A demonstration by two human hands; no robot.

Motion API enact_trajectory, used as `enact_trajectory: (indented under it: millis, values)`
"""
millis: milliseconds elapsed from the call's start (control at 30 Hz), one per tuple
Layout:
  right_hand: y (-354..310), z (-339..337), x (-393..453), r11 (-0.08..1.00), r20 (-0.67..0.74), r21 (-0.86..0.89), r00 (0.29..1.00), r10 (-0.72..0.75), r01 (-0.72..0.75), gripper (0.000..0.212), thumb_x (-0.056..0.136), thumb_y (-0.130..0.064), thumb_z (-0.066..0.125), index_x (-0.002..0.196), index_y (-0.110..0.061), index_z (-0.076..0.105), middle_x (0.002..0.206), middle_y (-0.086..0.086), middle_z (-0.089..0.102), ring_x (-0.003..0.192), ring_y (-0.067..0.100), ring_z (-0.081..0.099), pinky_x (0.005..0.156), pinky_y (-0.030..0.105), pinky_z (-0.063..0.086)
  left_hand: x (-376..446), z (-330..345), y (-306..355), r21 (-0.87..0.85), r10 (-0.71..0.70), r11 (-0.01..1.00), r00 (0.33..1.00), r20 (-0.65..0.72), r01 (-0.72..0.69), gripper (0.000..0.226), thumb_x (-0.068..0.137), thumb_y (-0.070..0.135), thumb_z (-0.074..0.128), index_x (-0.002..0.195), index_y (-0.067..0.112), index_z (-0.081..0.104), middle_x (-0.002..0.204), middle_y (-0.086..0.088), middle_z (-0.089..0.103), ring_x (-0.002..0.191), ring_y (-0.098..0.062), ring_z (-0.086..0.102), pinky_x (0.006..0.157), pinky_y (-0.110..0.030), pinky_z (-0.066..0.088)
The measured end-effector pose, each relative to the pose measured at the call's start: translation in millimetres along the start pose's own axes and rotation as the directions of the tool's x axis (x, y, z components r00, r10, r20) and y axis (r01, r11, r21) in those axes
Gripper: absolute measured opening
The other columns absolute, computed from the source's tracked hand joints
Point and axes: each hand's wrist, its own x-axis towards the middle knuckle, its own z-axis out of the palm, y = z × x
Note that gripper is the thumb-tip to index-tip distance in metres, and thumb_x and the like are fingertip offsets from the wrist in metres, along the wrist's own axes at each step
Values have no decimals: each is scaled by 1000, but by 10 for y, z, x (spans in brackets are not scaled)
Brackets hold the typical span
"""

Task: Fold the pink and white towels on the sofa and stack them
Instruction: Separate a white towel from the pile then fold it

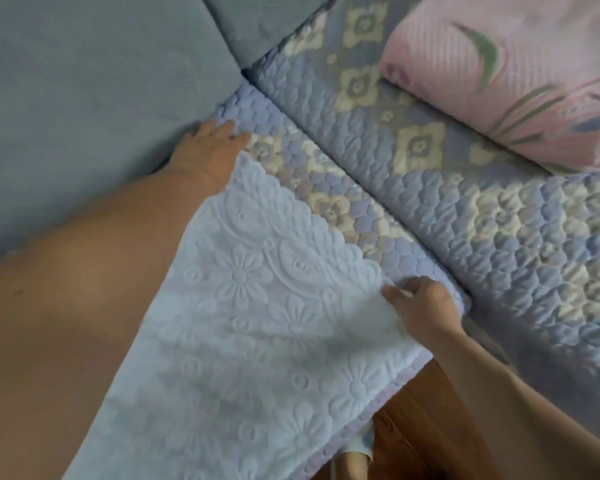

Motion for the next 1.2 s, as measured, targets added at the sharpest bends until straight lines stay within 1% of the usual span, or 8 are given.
enact_trajectory:
  millis: [167, 300, 500, 600, 800, 900, 1033, 1200]
  values:
    - [158, 90, 67, 996, 4, 86, 1000, -1, 0, 49, 68, -76, 53, 74, -28, 57, 92, 7, 66, 83, 25, 66, 61, 27, 40, 201, 16, 152, 291, 103, 953, 992, -67, -79, 35, 86, 10, 62, 121, 12, 61, 117, -17, 62, 121, -37, 48, 111, -47, 30]
    - [111, -209, -99, 973, 110, 209, 987, -120, 95, 40, 90, -23, 67, 55, -20, 48, 60, -5, 51, 44, 6, 50, 46, 27, 38, 341, -337, 284, 320, -1, 946, 990, -142, 47, 25, 93, 15, 56, 116, 14, 67, 126, -18, 51, 122, -36, 44, 101, -44, 34]
    - [120, -138, -31, 983, 8, 180, 999, -38, 36, 16, 99, -28, 54, 87, -20, 61, 80, -1, 61, 68, 15, 56, 54, 27, 41, 419, -479, 671, -346, -360, 867, 931, 61, 358, 59, 100, 14, 50, 154, 10, 27, 153, -24, 37, 137, -40, 40, 110, -48, 36]
    - [144, -132, -32, 983, 15, 181, 999, -33, 30, 18, 100, -30, 54, 84, -23, 55, 74, -1, 54, 63, 14, 50, 52, 27, 37, 151, -254, 805, -709, -202, 644, 958, 203, 286, 90, 97, 13, 57, 160, 19, -8, 163, -15, 22, 143, -35, 37, 113, -40, 33]
    - [-140, -51, -442, 985, -318, -5, 935, 160, -170, 42, 88, -40, 54, 122, -15, 54, 131, 17, 50, 120, 39, 45, 100, 50, 44, -1947, 280, 1218, -853, -276, 521, 952, -134, 31, 72, 88, 23, 54, 155, 13, 31, 159, -16, 34, 149, -26, 30, 121, -29, 22]
    - [-520, 299, -1059, 984, -374, -157, 917, -140, 86, 47, 94, -21, 53, 140, -17, 41, 148, 11, 31, 136, 34, 25, 113, 50, 24, -3318, 689, 1308, -890, -389, 432, 920, -41, 143, 56, 94, 17, 52, 150, 16, 41, 152, -1, 43, 144, -15, 36, 121, -25, 24]
    - [-923, 1234, -1964, 832, -15, -214, 850, -527, 512, 43, 91, -7, 54, 133, -15, 51, 140, 7, 39, 129, 28, 33, 108, 44, 37, -4907, 1383, 1099, -811, -685, 203, 671, 282, 548, 47, 92, 5, 58, 137, 19, 54, 132, 9, 49, 127, -13, 50, 111, -26, 36]
    - [-1108, 2518, -2956, 664, 401, -283, 714, -574, 692, 36, 96, -11, 50, 132, -17, 53, 135, 4, 45, 124, 23, 44, 101, 32, 42, -6490, 2244, 281, -484, -730, -399, 49, 681, 779, 38, 93, 6, 57, 131, 5, 57, 126, -18, 59, 115, -35, 58, 98, -42, 45]
